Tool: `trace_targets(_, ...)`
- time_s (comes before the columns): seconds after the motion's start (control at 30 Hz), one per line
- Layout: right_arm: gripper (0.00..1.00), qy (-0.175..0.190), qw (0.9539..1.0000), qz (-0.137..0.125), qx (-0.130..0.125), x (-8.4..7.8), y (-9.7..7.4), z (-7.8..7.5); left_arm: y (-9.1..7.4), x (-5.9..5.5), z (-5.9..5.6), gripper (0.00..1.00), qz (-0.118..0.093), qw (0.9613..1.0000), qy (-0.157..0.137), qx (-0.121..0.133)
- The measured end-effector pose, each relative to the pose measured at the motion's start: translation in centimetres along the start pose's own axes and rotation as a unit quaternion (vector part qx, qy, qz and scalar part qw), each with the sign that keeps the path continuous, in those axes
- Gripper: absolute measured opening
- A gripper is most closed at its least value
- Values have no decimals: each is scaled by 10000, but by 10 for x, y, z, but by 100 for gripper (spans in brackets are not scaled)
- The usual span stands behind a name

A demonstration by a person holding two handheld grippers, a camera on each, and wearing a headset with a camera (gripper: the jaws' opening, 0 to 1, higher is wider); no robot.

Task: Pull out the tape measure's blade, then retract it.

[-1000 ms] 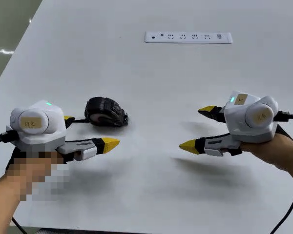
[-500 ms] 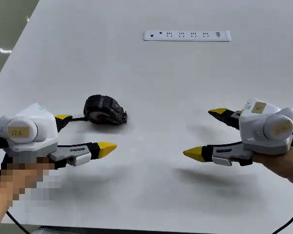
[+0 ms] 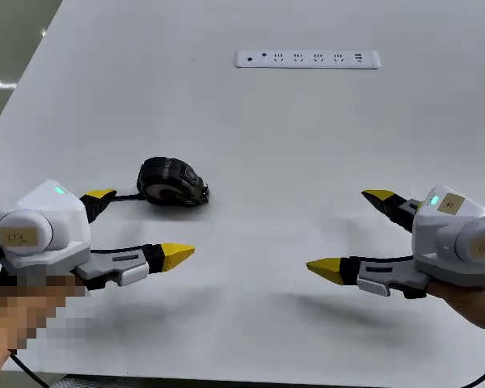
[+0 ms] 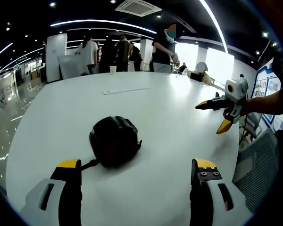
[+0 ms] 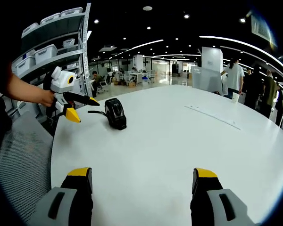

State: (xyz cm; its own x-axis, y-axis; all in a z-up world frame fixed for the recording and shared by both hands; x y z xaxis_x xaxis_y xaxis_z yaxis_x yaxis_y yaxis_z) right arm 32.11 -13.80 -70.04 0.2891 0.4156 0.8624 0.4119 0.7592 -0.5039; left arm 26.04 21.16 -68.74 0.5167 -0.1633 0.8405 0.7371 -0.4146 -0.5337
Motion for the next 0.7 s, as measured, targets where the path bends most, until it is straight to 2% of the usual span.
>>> trace_targets(0.33,96,194,9994,-244,-162,-1,1,5,-2,1,-5,99,-142,9999,33,-45)
trace_targets(0.7,99,365,9981,-468,-185,1,2,9,-4,0,-6,99,-238,9997,3,-11)
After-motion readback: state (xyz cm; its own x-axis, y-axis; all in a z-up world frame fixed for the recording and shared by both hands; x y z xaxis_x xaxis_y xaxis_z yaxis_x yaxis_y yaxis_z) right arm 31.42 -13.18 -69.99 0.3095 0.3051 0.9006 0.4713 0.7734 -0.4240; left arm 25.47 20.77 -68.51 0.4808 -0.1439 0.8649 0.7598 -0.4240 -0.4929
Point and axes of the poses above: the centre of the closed fingertips' face, and the gripper's own axes: y roughly forward along the fingers, z roughly to its left, x roughly out of its top, the point moved 10 cm from there along -y, roughly backward along the fingers
